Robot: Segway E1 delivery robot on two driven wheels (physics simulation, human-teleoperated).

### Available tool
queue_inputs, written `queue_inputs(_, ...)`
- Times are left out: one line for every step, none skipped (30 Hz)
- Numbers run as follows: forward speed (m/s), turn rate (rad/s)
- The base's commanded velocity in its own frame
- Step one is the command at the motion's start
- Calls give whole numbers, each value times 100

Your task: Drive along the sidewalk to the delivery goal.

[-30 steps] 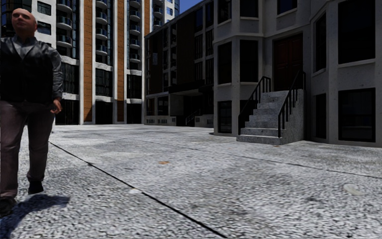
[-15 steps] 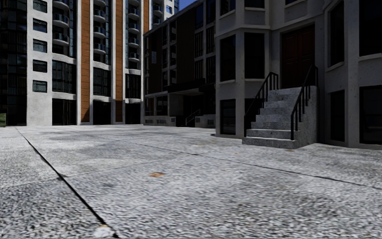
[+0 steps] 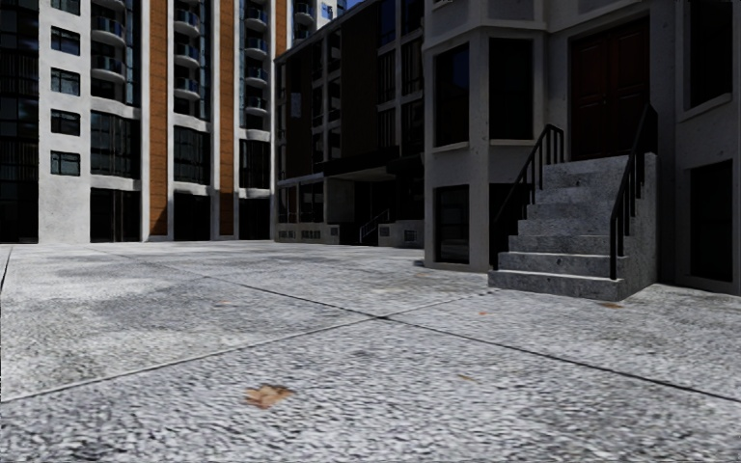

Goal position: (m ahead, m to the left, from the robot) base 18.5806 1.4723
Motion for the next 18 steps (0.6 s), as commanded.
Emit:
queue_inputs(200,0)
queue_inputs(200,0)
queue_inputs(200,0)
queue_inputs(200,0)
queue_inputs(200,0)
queue_inputs(200,0)
queue_inputs(200,0)
queue_inputs(200,0)
queue_inputs(200,0)
queue_inputs(200,0)
queue_inputs(200,45)
queue_inputs(200,61)
queue_inputs(200,68)
queue_inputs(200,68)
queue_inputs(200,69)
queue_inputs(200,69)
queue_inputs(200,66)
queue_inputs(200,66)
